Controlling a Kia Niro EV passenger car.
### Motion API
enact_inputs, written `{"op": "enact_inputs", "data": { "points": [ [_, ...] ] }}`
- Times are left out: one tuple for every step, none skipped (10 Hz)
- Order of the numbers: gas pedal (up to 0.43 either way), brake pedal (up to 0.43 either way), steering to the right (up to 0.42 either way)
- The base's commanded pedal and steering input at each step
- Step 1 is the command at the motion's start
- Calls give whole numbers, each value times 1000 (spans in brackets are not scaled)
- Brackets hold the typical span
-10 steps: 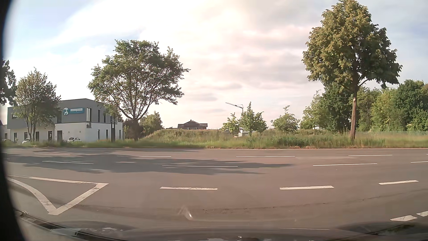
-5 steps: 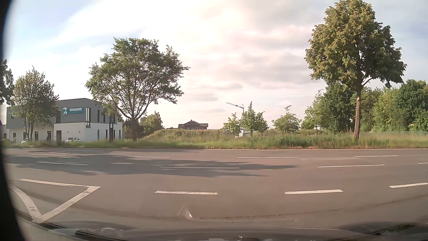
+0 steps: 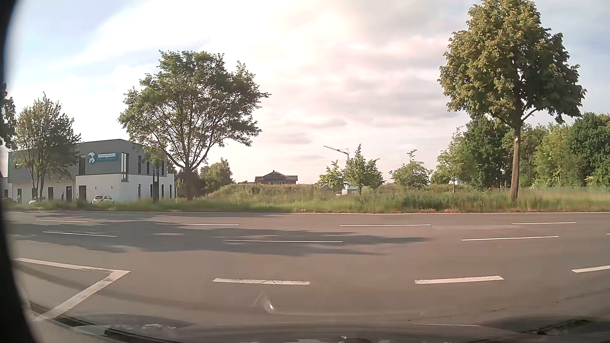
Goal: Follow the waypoints while adhering to traffic rules and regulations
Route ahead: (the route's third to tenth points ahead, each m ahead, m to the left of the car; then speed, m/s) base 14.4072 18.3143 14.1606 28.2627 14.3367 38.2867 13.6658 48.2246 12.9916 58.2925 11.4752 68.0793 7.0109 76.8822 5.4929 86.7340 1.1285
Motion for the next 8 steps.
{"op": "enact_inputs", "data": {
  "points": [
    [0, 159, -19],
    [0, 159, -19],
    [0, 165, -20],
    [0, 165, -21],
    [0, 171, -21],
    [0, 177, -21],
    [0, 177, -21],
    [0, 183, -21]
  ]
}}
